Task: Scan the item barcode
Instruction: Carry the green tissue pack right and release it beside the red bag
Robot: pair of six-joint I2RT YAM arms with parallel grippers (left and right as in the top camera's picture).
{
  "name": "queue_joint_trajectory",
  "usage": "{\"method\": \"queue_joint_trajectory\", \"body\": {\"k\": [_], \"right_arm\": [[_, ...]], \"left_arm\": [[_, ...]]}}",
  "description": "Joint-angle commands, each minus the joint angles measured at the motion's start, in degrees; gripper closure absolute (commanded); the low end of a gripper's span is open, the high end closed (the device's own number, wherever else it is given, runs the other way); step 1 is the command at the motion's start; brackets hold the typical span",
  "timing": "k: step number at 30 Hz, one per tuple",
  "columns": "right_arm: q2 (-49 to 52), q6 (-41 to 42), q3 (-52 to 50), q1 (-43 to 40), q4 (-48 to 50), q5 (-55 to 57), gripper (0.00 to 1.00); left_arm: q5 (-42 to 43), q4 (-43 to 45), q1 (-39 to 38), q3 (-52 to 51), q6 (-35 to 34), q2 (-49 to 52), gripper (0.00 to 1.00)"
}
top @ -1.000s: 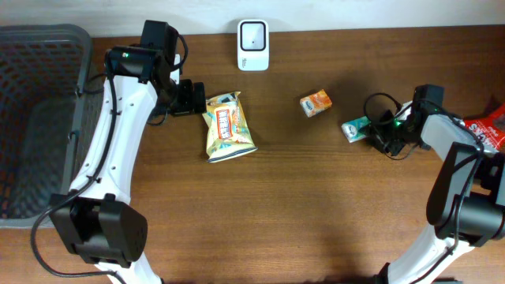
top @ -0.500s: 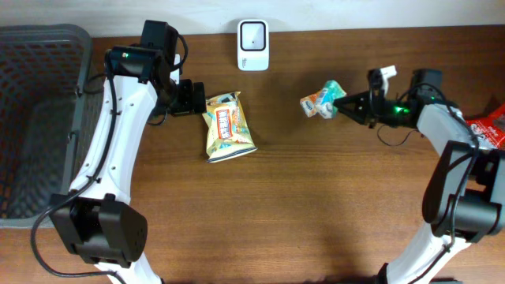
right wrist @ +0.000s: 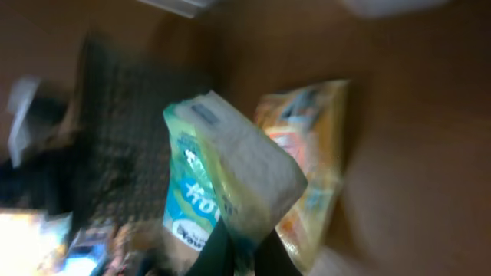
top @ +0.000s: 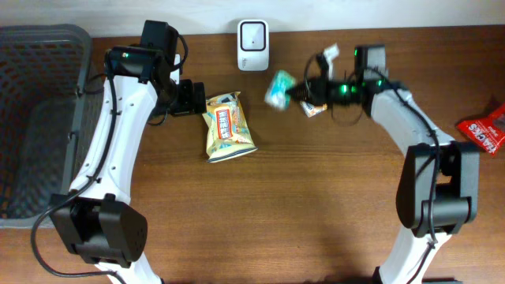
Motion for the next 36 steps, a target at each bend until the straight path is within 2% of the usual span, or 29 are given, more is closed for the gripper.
{"method": "queue_joint_trajectory", "body": {"k": [1,4,8,12,15,17,22,24,27,31,34,36], "right_arm": [[-0.74,4.04,15.74,3.65,-6.62,34.27,0.96],[-0.72,-1.75,23.12,8.83,-7.19,56.48,0.96],[1.68,-12.76,23.54,13.97,-1.60,73.11,0.96],[6.05,-22.43,23.54,14.36,7.26,73.96,0.96],[10.29,-37.16,23.52,15.32,15.45,69.68,0.96],[13.64,-42.60,23.52,16.81,20.15,66.90,0.96],[20.17,-58.23,23.50,18.93,23.78,66.95,0.96],[21.92,-61.94,23.50,19.76,24.50,67.17,0.96],[22.49,-65.35,23.47,20.46,26.91,67.65,0.96],[22.49,-64.28,23.50,20.35,28.92,74.16,0.96],[19.21,-53.59,23.50,19.12,34.51,85.05,0.96],[14.53,-44.02,23.50,16.20,30.29,85.66,0.96]], "left_arm": [[0.42,0.00,0.07,0.02,-0.57,-0.11,0.01],[0.42,0.00,0.07,0.02,-0.57,-0.11,0.01],[0.42,0.00,0.07,0.02,-0.57,-0.11,0.01],[0.42,0.00,0.07,0.02,-0.57,-0.11,0.01],[0.42,0.00,0.07,0.02,-0.57,-0.11,0.01],[0.42,0.00,0.07,0.02,-0.57,-0.11,0.01],[0.42,0.00,0.07,0.02,-0.57,-0.11,0.01],[0.44,0.00,0.07,0.02,-0.57,-0.11,0.01],[0.42,0.00,0.07,0.02,-0.57,-0.11,0.01],[0.42,0.00,0.07,0.02,-0.57,-0.11,0.01],[0.42,0.00,0.07,0.02,-0.57,-0.11,0.01],[0.42,0.00,0.07,0.02,-0.57,-0.11,0.01]]}}
